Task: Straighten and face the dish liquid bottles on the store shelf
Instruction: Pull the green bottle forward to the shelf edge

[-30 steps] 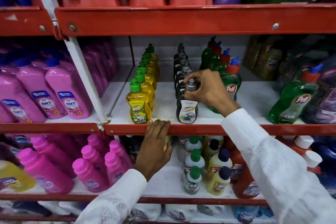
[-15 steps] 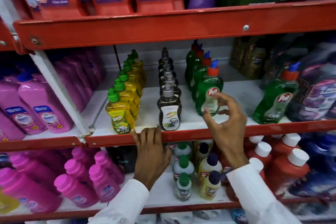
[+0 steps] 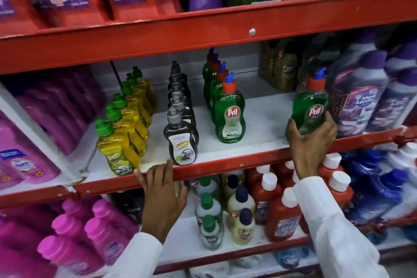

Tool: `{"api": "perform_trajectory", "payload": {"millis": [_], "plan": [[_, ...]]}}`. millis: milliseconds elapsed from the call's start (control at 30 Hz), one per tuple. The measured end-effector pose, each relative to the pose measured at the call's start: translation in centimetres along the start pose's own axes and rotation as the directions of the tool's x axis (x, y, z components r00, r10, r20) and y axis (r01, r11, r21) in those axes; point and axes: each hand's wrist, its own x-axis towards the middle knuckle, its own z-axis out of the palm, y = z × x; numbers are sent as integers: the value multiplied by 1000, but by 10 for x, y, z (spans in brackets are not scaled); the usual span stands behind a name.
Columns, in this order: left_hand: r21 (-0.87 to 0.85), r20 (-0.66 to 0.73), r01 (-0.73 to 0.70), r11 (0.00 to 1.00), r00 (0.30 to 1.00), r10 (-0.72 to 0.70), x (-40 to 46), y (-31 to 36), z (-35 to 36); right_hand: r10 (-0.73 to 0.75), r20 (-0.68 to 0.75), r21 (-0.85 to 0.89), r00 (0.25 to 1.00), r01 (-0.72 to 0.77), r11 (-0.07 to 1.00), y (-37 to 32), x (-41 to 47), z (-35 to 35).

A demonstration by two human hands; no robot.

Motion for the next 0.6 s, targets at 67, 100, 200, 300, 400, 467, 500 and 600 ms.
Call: {"api": "perform_trajectory", "payload": {"millis": [67, 100, 200, 300, 400, 467, 500, 600], "plan": [[-5, -2, 2, 1000, 1000, -2, 0, 0, -1, 3, 39, -8, 999, -3, 1000, -5, 10, -2], [-7, -2, 5, 1000, 1000, -5, 1, 0, -2, 11, 60, 4, 998, -11, 1000, -10, 12, -3], [1, 9, 8, 1000, 1000, -8, 1, 1, -4, -14, 79, 37, 997, 11, 999, -25, 3, -9], [39, 29, -6, 999, 1000, 5, -2, 1, -3, -75, 95, 66, 993, 69, 995, -40, -22, -12], [53, 41, -15, 999, 999, 13, -3, 0, -3, -106, 190, 92, 976, 90, 992, -61, -49, -4], [57, 48, -11, 998, 999, 9, -2, 0, -4, -132, 286, 109, 949, 104, 989, -73, -67, 8], [58, 49, -13, 998, 999, 10, -2, 0, -5, -139, 327, 118, 935, 105, 987, -78, -74, 14], [66, 52, -22, 998, 998, 19, -3, 1, -7, -143, 397, 97, 907, 113, 989, -84, -89, 31]]}}
